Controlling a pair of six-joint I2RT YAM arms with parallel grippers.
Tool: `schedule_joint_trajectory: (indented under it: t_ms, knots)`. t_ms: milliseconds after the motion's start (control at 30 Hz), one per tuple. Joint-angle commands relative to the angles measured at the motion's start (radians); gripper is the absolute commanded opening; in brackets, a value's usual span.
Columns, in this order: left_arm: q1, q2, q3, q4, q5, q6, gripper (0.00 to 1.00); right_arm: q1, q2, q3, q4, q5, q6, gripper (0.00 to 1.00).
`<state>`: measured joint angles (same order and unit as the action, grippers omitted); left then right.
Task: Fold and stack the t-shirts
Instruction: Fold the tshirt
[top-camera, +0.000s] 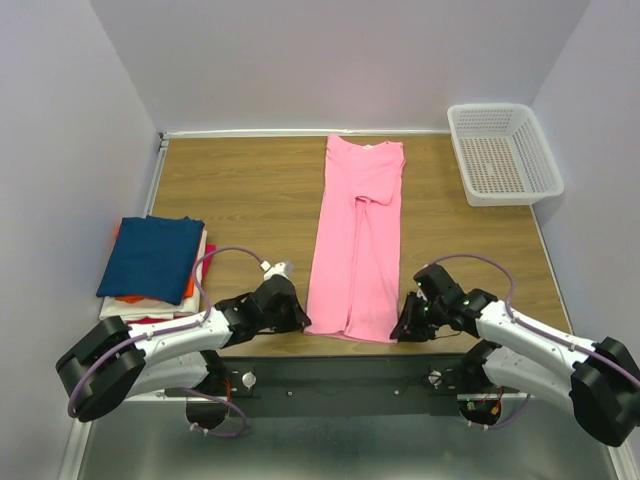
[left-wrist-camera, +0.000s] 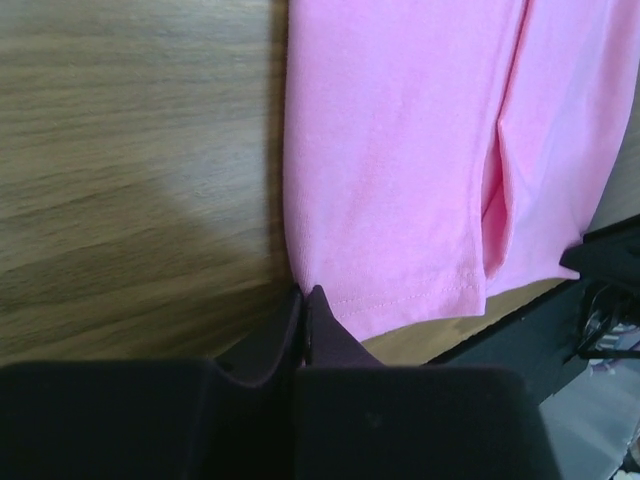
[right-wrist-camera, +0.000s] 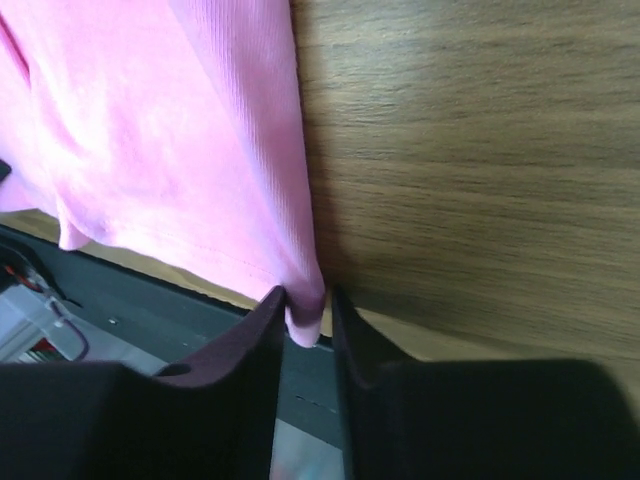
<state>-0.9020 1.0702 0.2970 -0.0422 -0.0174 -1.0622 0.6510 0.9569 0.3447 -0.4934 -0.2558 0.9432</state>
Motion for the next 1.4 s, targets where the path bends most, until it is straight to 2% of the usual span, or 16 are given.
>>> schedule_joint_trajectory:
  t_ms: [0, 100, 133, 267, 400, 567, 833, 1067, 1367]
  knots:
    - [-0.044, 0.005, 0.01, -0.032, 0.048, 0.008, 0.02, 0.007, 0.02, 0.02, 0.001, 0.018, 0.006, 0.28]
    - [-0.08, 0.011, 0.017, -0.028, 0.048, -0.007, 0.0, 0.007, -0.01, 0.022, 0.0, 0.012, 0.005, 0.17]
    - [-0.098, 0.014, 0.025, -0.027, 0.048, -0.01, 0.0, 0.007, -0.024, 0.02, -0.002, 0.003, 0.003, 0.1]
    - [-0.109, 0.004, 0.05, -0.038, 0.037, 0.002, 0.0, 0.007, -0.095, 0.022, -0.034, -0.005, 0.005, 0.01]
    - [-0.107, -0.007, 0.112, -0.08, -0.033, 0.031, 0.0, 0.007, -0.103, 0.048, -0.043, 0.015, -0.007, 0.0]
    - [-0.074, 0.016, 0.226, -0.093, -0.088, 0.094, 0.0, 0.007, -0.05, 0.158, -0.047, 0.128, -0.05, 0.0]
    - [0.038, 0.16, 0.362, -0.045, -0.092, 0.188, 0.0, 0.007, 0.086, 0.349, -0.004, 0.43, -0.096, 0.0]
    - [0.112, 0.331, 0.49, 0.008, -0.098, 0.208, 0.0, -0.002, 0.278, 0.491, 0.087, 0.578, -0.138, 0.0]
    - [0.179, 0.523, 0.654, 0.027, -0.11, 0.223, 0.0, -0.112, 0.511, 0.625, 0.193, 0.547, -0.215, 0.01]
